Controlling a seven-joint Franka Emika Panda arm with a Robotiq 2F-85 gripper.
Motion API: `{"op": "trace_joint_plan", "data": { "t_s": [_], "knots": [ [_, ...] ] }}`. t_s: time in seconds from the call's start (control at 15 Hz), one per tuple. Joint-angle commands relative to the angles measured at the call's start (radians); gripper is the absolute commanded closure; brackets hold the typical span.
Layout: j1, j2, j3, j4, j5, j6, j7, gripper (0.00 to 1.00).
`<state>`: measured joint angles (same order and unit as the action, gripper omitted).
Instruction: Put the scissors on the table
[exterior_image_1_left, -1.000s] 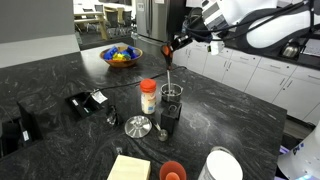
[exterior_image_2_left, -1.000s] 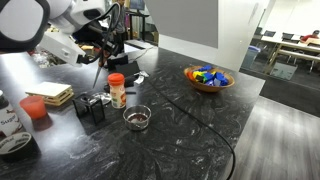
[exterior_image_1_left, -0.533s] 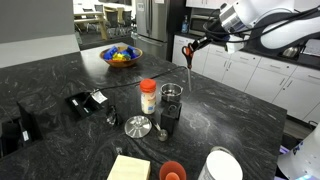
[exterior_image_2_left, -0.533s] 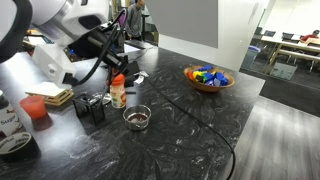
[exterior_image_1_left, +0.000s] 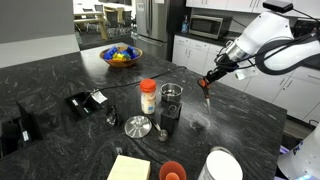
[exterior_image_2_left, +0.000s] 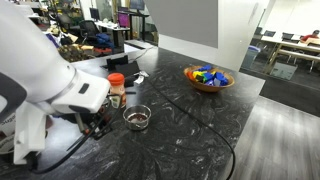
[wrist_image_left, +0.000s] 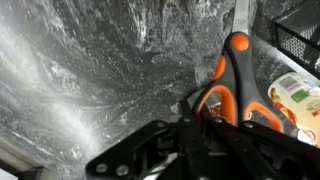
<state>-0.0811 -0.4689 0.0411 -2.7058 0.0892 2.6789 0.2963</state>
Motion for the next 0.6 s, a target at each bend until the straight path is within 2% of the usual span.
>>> {"op": "trace_joint_plan", "data": {
  "t_s": [0.0, 0.4, 0.47, 0.53],
  "knots": [
    [0.017, -0.015, -0.012, -0.047, 0.058, -0.045, 0.022, 0.98],
    [0.075, 0.017, -0.03, -0.074, 0.167, -0.145, -0.002, 0.98],
    [0.07, 0.022, -0.025, -0.07, 0.166, -0.164, 0.007, 0.66],
    [0.075, 0.023, -0.028, -0.067, 0.178, -0.167, 0.003, 0.64]
  ]
}}
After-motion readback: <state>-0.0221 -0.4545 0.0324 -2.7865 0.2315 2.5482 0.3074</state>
